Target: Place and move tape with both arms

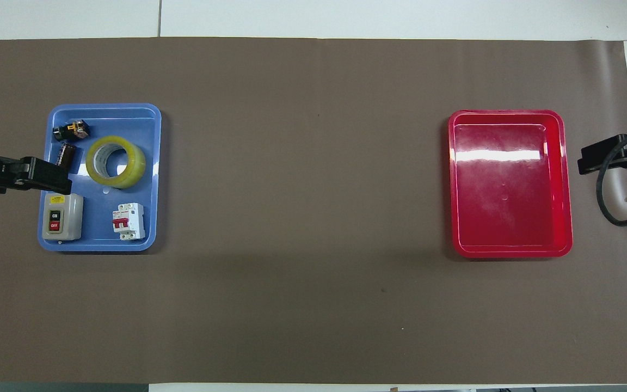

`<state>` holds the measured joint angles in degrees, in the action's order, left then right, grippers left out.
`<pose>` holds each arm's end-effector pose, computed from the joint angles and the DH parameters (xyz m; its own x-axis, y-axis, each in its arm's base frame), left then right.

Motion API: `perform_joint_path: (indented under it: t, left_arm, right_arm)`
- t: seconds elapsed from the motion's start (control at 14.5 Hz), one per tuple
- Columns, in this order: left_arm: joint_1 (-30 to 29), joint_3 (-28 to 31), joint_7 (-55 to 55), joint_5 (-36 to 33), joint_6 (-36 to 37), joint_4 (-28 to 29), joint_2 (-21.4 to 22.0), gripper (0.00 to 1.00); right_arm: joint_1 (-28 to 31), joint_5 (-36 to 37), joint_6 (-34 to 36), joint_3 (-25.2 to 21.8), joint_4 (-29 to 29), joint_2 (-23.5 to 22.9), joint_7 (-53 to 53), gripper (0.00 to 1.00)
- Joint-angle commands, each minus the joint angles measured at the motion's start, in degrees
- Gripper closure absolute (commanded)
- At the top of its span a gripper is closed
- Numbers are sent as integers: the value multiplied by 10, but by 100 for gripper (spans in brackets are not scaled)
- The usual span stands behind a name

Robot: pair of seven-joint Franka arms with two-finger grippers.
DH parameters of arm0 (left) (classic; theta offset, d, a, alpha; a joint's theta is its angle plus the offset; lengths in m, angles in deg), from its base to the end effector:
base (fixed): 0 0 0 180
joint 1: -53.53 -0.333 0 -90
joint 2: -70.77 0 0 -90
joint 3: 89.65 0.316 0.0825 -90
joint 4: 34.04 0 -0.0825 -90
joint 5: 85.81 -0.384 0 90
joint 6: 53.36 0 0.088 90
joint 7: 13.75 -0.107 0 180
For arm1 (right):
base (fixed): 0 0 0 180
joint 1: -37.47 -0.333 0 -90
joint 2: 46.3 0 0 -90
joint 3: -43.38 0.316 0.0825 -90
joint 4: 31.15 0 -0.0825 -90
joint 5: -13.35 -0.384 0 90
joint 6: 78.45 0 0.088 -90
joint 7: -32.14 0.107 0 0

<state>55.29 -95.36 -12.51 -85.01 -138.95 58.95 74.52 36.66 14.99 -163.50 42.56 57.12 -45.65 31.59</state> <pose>0.5207 -0.0717 0.6287 0.9920 -0.1087 -0.0641 -0.1085 -0.9941 0.0061 0.5423 -0.0034 0.6375 0.9990 0.0070 -0.0451 0.0082 -0.9996 0.0280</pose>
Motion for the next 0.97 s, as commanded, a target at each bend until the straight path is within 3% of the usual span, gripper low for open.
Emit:
perform_joint_path:
  t: [0.0, 0.9]
  left_arm:
    - [4, 5, -1, 10, 2, 4, 4, 0]
    - [5, 8, 3, 10, 1, 7, 8, 0]
  right_arm:
    - [10, -4, -3, 5, 13, 11, -11, 0]
    - [10, -4, -3, 5, 13, 11, -14, 0]
